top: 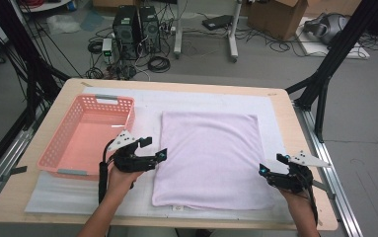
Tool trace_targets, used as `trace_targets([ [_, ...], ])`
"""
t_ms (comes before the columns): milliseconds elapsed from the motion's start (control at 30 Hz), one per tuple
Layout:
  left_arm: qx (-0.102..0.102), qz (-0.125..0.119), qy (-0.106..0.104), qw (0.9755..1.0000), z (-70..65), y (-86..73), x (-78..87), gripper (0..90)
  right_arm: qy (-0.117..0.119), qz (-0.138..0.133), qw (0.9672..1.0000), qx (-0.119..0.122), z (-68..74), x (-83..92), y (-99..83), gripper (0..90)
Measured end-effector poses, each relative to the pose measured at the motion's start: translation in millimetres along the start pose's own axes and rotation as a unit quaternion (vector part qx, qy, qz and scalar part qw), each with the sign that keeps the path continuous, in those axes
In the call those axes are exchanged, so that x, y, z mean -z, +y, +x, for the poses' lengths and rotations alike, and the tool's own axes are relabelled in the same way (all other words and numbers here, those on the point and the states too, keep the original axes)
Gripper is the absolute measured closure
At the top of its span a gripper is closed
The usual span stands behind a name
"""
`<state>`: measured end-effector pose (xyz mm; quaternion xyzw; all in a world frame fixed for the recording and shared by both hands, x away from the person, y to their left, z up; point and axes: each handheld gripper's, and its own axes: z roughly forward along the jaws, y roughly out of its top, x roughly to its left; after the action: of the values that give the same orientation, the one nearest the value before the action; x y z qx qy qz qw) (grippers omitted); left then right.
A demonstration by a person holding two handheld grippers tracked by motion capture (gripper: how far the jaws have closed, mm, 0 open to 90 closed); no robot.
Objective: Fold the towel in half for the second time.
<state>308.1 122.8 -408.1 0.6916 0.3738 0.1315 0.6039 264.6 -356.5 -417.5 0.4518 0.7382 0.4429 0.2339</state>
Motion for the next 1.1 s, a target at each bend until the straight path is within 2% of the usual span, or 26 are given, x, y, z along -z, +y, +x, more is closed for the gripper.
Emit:
trace_targets([
  [133, -0.019, -0.019, 0.001, 0.9996, -1.5, 5.8, -11.2, 18.4, 0.005, -0.003, 1.0, -0.003, -2.4, -1.7, 4.2, 18.7],
  [267, -0.023, 0.014, 0.003, 0.9996, -0.5, 14.3, -25.0, 19.0, 0.009, 0.0, 1.0, 0.0, -3.3, -7.0, 8.8, 18.7],
  [333, -0.023, 0.02, 0.008, 0.9995, 1.5, 17.2, -32.4, 18.1, 0.012, 0.004, 0.9999, 0.001, -4.1, -11.6, 12.2, 18.7],
  [433, -0.014, 0.03, 0.024, 0.9992, 7.6, 22.1, -42.4, 17.7, 0.014, 0.009, 0.9999, 0.004, -7.0, -20.2, 19.4, 18.7],
  [533, -0.007, 0.047, 0.043, 0.998, 16.7, 26.4, -52.8, 17.9, 0.015, 0.01, 0.9998, -0.004, -11.8, -30.7, 27.7, 18.7],
  [600, -0.003, 0.06, 0.042, 0.9973, 22.1, 28.1, -59.4, 18.2, 0.012, 0.018, 0.9997, -0.011, -16.4, -38.6, 32.7, 18.7],
  [767, -0.002, 0.091, 0.063, 0.9939, 35.1, 27.4, -78.4, 21.8, 0.012, 0.032, 0.9992, -0.021, -26.7, -52.9, 43.4, 19.0],
  [900, 0.006, 0.097, 0.082, 0.9919, 47.5, 23.1, -88.7, 26.6, 0.008, 0.038, 0.9989, -0.026, -34.8, -59.6, 49.3, 19.2],
  [1033, 0.005, 0.12, 0.107, 0.987, 60.4, 12.6, -97.1, 31.5, 0.005, 0.043, 0.9986, -0.029, -41.7, -67.2, 51.4, 21.3],
  [1100, 0.012, 0.12, 0.116, 0.9859, 64.3, 9.4, -99.7, 32.7, -0.008, 0.051, 0.9983, -0.028, -44.8, -72.6, 51.1, 21.8],
])
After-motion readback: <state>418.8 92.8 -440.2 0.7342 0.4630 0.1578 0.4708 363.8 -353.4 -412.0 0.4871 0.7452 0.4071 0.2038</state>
